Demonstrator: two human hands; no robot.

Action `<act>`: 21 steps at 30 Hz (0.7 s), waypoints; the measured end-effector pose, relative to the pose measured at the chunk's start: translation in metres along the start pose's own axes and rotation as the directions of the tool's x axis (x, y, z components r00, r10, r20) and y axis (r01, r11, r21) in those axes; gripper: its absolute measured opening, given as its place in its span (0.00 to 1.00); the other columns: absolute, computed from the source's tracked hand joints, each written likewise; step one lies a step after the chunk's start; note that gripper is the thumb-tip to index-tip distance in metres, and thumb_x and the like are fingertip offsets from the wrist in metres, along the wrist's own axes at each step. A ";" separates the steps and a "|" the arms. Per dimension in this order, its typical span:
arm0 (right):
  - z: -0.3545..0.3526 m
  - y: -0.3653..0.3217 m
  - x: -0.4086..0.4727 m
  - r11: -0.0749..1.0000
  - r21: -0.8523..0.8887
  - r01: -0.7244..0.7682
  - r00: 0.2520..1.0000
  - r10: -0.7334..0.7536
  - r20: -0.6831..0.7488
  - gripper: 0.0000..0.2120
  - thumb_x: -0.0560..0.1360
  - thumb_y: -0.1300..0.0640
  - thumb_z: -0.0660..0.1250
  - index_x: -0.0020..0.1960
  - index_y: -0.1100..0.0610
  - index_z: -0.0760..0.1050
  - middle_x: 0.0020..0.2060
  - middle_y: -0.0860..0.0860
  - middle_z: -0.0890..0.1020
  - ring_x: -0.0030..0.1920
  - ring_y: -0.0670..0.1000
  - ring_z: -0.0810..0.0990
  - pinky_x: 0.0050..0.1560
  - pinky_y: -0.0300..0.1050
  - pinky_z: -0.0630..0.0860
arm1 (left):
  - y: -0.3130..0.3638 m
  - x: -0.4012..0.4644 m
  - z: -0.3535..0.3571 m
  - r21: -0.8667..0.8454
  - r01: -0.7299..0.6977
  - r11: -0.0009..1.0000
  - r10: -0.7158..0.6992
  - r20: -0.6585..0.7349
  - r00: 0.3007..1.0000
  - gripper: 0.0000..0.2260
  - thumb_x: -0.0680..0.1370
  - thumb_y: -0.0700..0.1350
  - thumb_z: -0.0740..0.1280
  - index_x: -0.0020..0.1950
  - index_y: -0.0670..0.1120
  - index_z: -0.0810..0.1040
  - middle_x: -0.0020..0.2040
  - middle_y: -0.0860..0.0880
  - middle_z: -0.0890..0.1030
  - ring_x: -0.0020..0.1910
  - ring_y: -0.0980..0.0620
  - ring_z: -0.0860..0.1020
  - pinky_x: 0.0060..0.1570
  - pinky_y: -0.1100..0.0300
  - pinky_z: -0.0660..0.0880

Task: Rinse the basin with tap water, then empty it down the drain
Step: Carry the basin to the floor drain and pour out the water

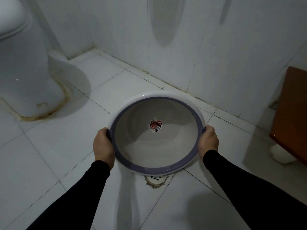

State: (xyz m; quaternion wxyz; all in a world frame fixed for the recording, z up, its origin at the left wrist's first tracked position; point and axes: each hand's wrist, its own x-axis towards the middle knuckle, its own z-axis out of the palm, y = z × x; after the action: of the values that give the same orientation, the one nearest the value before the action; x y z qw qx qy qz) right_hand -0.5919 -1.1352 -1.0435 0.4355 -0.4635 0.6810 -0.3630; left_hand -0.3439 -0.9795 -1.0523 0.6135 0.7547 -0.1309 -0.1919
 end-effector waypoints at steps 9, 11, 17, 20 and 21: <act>-0.003 0.000 0.000 0.996 0.074 -0.050 0.999 0.050 0.013 0.16 0.78 0.53 0.50 0.49 0.58 0.75 0.54 0.60 0.79 0.54 0.59 0.76 0.47 0.46 0.69 | 0.003 -0.002 -0.001 0.011 -0.008 1.000 0.008 -0.004 1.000 0.08 0.72 0.52 0.54 0.36 0.54 0.69 0.42 0.44 0.73 0.44 0.48 0.70 0.47 0.53 0.67; -0.004 0.000 -0.001 0.996 0.073 -0.047 0.999 0.046 0.014 0.16 0.78 0.52 0.51 0.50 0.59 0.76 0.55 0.60 0.79 0.55 0.60 0.77 0.48 0.47 0.71 | 0.004 -0.003 -0.002 -0.042 0.057 0.997 -0.057 -0.015 0.998 0.10 0.68 0.55 0.57 0.32 0.53 0.71 0.36 0.47 0.73 0.42 0.47 0.70 0.45 0.51 0.66; -0.008 -0.005 -0.004 0.979 0.153 -0.133 0.991 0.127 0.048 0.17 0.77 0.49 0.52 0.36 0.53 0.73 0.48 0.57 0.81 0.52 0.59 0.79 0.55 0.53 0.74 | 0.010 -0.004 -0.003 -0.181 0.228 0.957 -0.236 -0.028 0.971 0.14 0.60 0.59 0.59 0.22 0.51 0.73 0.31 0.48 0.73 0.38 0.45 0.68 0.39 0.49 0.65; -0.009 -0.005 -0.003 0.980 0.153 -0.129 0.991 0.125 0.038 0.17 0.78 0.49 0.53 0.35 0.53 0.73 0.45 0.56 0.80 0.51 0.58 0.79 0.56 0.54 0.74 | 0.013 -0.006 -0.003 -0.176 0.192 0.966 -0.198 -0.020 0.980 0.15 0.66 0.57 0.59 0.22 0.52 0.74 0.28 0.49 0.72 0.35 0.45 0.68 0.36 0.50 0.65; -0.009 -0.005 -0.002 0.982 0.146 -0.124 0.992 0.121 0.029 0.17 0.78 0.50 0.53 0.35 0.54 0.72 0.45 0.56 0.80 0.50 0.58 0.79 0.56 0.54 0.74 | 0.013 -0.006 -0.004 -0.185 0.187 0.965 -0.195 -0.026 0.980 0.17 0.69 0.55 0.59 0.22 0.53 0.74 0.26 0.51 0.72 0.33 0.46 0.68 0.34 0.52 0.65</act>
State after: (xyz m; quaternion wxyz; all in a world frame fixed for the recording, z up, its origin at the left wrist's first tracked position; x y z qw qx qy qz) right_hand -0.5980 -1.1337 -1.0348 0.4968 -0.3911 0.6750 -0.3802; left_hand -0.3470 -0.9765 -1.0385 0.6611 0.7088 -0.0261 -0.2448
